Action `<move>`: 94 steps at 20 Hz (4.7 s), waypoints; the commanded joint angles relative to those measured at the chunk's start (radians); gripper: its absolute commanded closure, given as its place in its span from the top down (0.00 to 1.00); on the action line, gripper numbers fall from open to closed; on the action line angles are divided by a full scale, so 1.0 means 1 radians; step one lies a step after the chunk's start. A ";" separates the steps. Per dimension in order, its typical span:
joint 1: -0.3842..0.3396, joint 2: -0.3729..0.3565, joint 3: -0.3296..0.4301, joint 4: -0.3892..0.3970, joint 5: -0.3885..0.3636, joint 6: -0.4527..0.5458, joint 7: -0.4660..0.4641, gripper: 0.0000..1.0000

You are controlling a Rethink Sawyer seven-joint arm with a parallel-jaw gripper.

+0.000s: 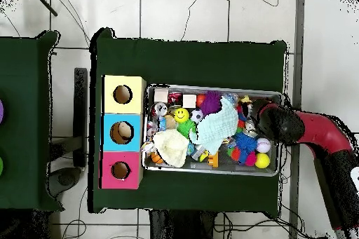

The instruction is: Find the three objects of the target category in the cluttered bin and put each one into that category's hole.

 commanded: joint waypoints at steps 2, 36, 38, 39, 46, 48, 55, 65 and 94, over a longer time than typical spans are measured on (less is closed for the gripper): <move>0.015 -0.019 0.077 0.071 0.011 -0.020 -0.155 1.00; 0.043 -0.038 0.002 0.065 -0.065 -0.019 -0.164 1.00; 0.032 -0.062 0.001 0.084 -0.059 -0.018 -0.162 1.00; 0.026 -0.078 0.003 0.096 -0.054 -0.017 -0.160 1.00; 0.000 -0.143 0.001 0.136 -0.037 0.006 -0.165 1.00; -0.007 -0.142 -0.004 0.135 -0.039 0.013 -0.175 1.00; 0.006 -0.080 -0.043 0.101 -0.083 0.002 -0.174 1.00; 0.029 -0.059 -0.089 0.081 -0.095 0.036 -0.197 1.00; -0.024 0.111 0.033 0.011 -0.091 -0.156 -0.232 1.00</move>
